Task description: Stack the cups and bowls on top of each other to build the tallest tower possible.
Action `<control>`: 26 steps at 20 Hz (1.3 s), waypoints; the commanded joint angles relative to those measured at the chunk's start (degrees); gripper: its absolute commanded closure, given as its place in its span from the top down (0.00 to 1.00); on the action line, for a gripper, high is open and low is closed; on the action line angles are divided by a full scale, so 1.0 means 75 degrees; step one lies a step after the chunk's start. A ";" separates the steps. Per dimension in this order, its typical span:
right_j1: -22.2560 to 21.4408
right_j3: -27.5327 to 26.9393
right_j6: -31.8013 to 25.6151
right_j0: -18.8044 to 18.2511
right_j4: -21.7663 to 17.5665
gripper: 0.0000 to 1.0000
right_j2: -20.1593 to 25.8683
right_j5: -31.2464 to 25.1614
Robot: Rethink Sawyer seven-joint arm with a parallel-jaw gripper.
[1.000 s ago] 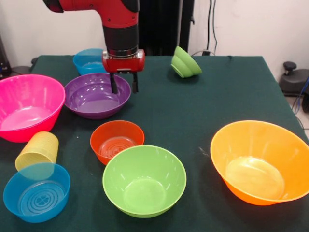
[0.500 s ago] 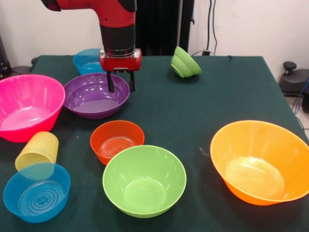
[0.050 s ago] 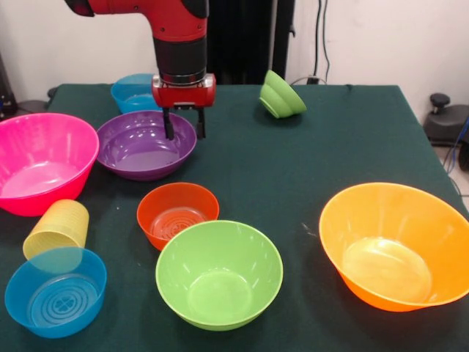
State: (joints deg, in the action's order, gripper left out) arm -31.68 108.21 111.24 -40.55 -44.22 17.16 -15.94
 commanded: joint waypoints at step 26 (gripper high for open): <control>0.0148 -0.0431 0.0631 0.0531 0.0103 1.00 -0.0187 0.0658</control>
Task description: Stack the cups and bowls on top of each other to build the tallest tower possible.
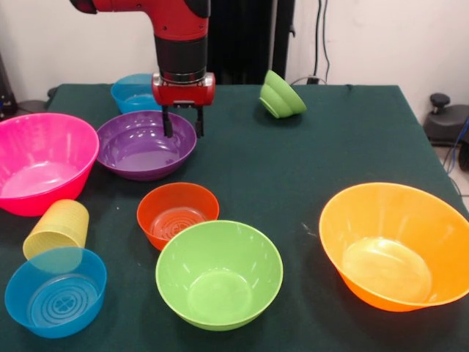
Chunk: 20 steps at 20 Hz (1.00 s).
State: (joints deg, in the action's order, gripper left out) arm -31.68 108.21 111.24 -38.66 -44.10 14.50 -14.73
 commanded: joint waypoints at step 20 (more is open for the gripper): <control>0.0104 -0.0363 0.0359 0.0124 0.0085 1.00 0.0321 0.0284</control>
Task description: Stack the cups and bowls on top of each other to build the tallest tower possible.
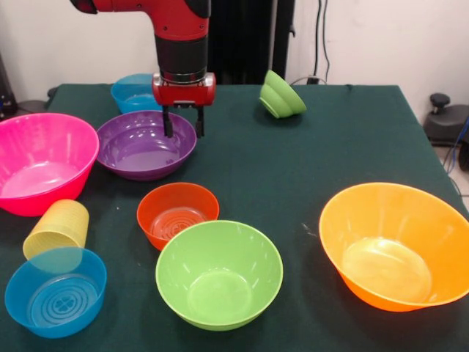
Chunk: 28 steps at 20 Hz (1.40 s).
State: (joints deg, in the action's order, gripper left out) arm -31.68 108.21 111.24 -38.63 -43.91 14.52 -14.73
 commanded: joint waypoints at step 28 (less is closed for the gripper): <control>0.0023 -0.0283 0.0149 -0.0030 0.0134 0.00 0.0511 0.0092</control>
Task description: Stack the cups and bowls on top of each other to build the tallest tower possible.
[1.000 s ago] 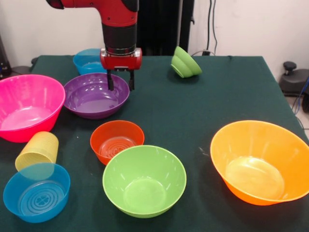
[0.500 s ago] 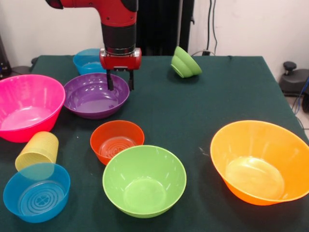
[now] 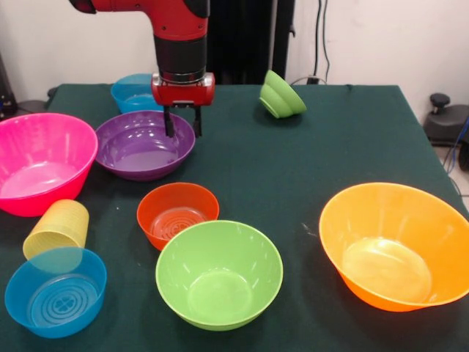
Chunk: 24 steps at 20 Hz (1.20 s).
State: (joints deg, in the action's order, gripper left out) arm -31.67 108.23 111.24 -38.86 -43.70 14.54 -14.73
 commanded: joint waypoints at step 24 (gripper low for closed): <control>-0.0477 -0.0038 0.0093 0.0081 0.0659 0.00 0.0569 -0.0762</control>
State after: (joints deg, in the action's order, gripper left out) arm -32.81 108.20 111.24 -39.04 -42.21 14.68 -14.86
